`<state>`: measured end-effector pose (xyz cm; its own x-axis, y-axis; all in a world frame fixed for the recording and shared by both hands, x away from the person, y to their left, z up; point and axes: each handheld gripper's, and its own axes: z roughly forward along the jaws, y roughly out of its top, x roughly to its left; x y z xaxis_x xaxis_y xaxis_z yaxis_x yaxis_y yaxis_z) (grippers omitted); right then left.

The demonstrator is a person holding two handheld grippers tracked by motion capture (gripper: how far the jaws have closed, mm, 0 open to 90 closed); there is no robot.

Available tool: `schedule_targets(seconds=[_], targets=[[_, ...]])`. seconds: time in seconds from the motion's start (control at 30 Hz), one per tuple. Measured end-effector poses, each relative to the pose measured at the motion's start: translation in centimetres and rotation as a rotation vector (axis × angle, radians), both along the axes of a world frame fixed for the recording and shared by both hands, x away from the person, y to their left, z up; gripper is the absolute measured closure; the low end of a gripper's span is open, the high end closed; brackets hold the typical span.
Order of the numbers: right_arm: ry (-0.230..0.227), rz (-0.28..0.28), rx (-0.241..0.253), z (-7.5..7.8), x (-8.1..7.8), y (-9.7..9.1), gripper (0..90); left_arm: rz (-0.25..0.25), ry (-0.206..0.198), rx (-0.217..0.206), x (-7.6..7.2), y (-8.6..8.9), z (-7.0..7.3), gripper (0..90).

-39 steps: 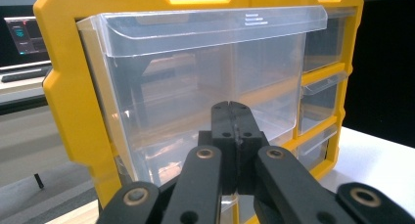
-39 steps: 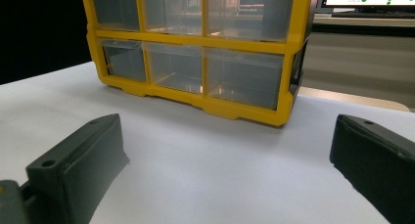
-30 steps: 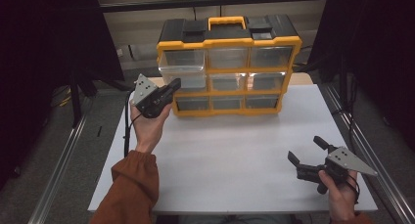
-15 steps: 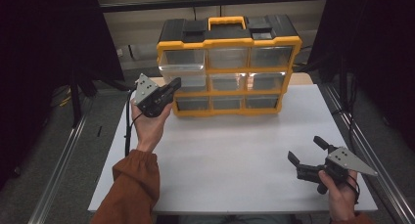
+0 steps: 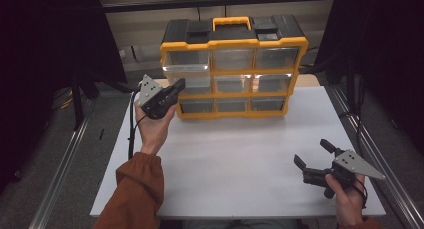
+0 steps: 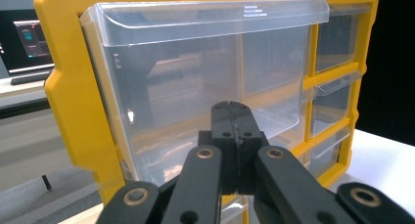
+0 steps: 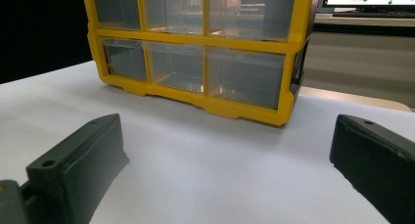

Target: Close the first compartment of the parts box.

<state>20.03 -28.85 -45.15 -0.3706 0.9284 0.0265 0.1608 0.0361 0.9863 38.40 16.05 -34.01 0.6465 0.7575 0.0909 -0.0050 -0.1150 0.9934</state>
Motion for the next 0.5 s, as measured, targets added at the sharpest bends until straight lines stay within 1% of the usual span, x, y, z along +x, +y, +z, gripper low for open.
schedule_targets(seconds=[0.17, 0.2, 0.23, 0.5], targets=[[-0.001, 0.0, -0.001, 0.0, 0.0, 0.0, 0.0, 0.002, 0.0, -0.003, 0.06, -0.02, -0.03, 90.0], [0.0, 0.002, -0.002, -0.01, 0.01, 0.0, 0.0, 0.002, 0.005, -0.01, 0.05, -0.07, -0.06, 90.0], [-0.001, 0.001, -0.001, -0.01, 0.02, -0.01, 0.0, -0.002, 0.001, 0.0, 0.13, -0.01, -0.03, 90.0], [-0.002, -0.002, 0.0, -0.03, 0.03, 0.02, 0.0, 0.007, -0.002, -0.007, 0.34, -0.08, -0.1, 90.0]])
